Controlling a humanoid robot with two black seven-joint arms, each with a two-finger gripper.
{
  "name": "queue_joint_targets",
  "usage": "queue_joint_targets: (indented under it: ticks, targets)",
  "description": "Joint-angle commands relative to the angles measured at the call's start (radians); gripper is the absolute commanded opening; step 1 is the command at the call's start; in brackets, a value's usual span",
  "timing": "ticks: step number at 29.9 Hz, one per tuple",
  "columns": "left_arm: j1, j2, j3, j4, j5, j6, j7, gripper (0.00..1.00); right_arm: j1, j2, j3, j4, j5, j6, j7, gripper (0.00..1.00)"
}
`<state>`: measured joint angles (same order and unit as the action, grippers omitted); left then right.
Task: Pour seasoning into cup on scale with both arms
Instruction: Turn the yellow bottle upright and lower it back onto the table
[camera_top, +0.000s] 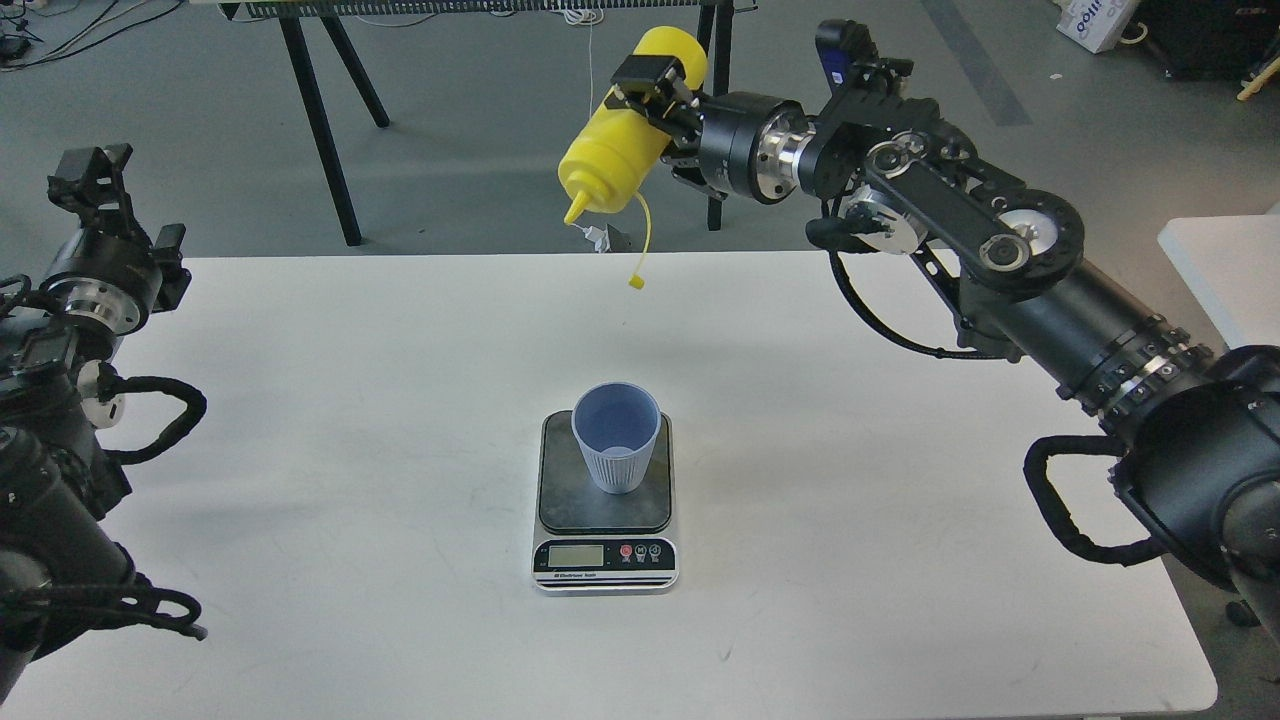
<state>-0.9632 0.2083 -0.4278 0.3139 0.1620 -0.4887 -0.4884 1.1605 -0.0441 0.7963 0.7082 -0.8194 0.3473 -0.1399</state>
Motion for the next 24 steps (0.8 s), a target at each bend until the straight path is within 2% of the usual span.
queue_joint_targets:
  ticks: [1,3,6,10,15,19,24]
  targets:
    - [0.008,-0.021,0.059,0.005,0.002,0.000,0.000,1.00,-0.030,-0.071,0.141,-0.019,0.360,0.009,-0.027,0.02]
    - [0.004,-0.018,0.080,0.007,-0.005,0.000,0.000,1.00,-0.079,-0.127,0.159,-0.010,0.616,0.010,-0.047,0.02]
    - [0.006,-0.010,0.070,0.007,-0.030,0.000,0.000,1.00,-0.156,-0.245,0.161,-0.007,1.010,0.022,-0.052,0.02]
    - [0.004,-0.012,0.070,0.008,-0.036,0.000,0.000,1.00,-0.345,-0.339,0.161,0.010,1.371,0.141,-0.052,0.02]
    - [-0.005,-0.021,0.070,0.008,-0.038,0.000,0.000,1.00,-0.589,-0.353,0.221,0.020,1.448,0.141,-0.052,0.02]
    - [-0.008,-0.024,0.075,0.008,-0.036,0.000,0.000,1.00,-0.770,-0.353,0.274,0.098,1.505,0.141,-0.066,0.02]
    - [-0.009,-0.024,0.077,0.007,-0.036,0.000,0.000,1.00,-0.886,-0.342,0.271,0.143,1.524,0.141,-0.072,0.02]
